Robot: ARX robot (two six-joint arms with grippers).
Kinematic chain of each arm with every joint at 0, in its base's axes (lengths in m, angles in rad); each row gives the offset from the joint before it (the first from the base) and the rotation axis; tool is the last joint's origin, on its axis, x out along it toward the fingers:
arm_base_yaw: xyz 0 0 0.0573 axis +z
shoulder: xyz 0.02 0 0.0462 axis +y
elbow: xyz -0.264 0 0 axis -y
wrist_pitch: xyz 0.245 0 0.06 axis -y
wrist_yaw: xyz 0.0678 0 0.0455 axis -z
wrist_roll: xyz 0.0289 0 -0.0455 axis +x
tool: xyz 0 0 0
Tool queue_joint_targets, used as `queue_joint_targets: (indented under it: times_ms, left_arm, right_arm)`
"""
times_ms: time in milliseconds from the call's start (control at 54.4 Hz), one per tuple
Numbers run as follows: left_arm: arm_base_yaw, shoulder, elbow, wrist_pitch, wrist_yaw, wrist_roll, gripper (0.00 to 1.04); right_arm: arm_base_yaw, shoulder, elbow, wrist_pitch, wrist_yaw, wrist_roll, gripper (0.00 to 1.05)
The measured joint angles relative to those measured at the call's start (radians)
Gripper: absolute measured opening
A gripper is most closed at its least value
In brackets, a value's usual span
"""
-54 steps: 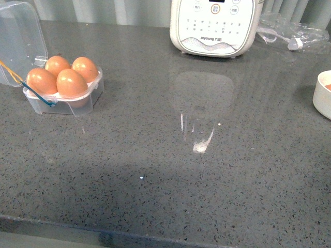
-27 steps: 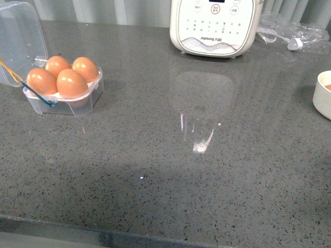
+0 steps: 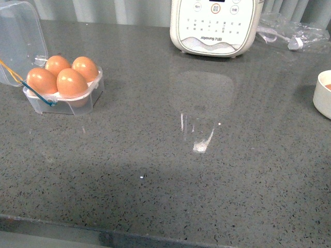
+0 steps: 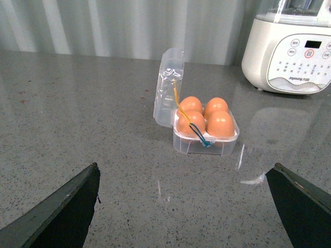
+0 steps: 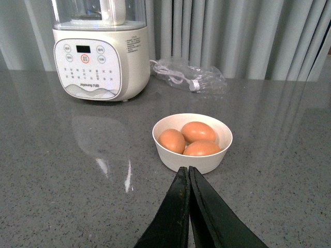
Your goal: Put egg into box
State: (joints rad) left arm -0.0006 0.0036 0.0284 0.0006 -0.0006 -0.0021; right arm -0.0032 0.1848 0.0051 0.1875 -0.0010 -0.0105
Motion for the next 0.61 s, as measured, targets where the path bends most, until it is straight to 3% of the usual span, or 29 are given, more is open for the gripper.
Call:
queue_joint_targets:
  times_ms: [74,166,552,607]
  left_arm:
    - [0.0,0.0,0.0,0.0,0.0,0.0,0.98]
    - [0.0,0.0,0.0,0.0,0.0,0.0,0.98]
    - [0.0,-0.001,0.0,0.0,0.0,0.0,0.98]
    - [0.0,-0.001,0.0,0.0,0.0,0.0,0.98]
  right_arm:
    - [0.0,-0.026,0.0,-0.027,0.0,0.0,0.03]
    - [0.0,-0.158,0.001,-0.18,0.0,0.0,0.03]
    - [0.0,-0.18,0.001,-0.187,0.0,0.0,0.03]
    - [0.0,-0.18,0.001,-0.187,0.0,0.0,0.07]
